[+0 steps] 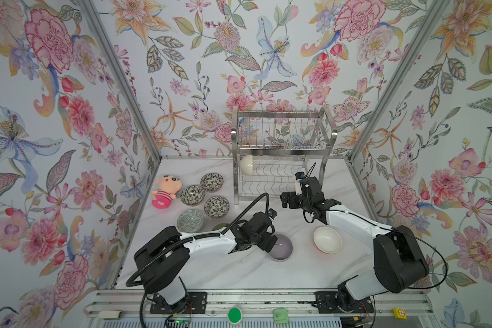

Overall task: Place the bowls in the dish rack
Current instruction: 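Move the right gripper over the lilac bowl while the left gripper hovers nearby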

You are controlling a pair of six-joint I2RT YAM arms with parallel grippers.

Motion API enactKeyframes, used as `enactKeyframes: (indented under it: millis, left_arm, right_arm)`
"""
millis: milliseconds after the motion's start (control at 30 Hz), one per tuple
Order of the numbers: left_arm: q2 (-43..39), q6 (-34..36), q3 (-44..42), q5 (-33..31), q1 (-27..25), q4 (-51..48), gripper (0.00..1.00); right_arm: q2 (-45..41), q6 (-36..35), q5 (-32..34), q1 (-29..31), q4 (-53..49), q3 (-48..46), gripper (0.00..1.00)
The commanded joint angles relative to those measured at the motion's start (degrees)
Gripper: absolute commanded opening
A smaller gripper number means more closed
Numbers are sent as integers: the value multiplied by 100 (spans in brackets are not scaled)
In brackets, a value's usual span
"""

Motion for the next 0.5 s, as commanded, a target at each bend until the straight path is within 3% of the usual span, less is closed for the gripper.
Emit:
enactKeyframes:
  millis: [0, 200, 467]
  left_arm:
    - [195, 18, 155, 1, -67, -163, 74]
    - [315, 49, 265, 9, -61, -229, 45]
    - [270, 8, 251, -215, 263, -288, 28]
  right_arm:
    - [-210, -14, 58, -33, -38, -90, 99]
    - [-250, -13, 39, -38, 0, -141, 99]
    - [-308, 10, -3, -39, 105, -200, 99]
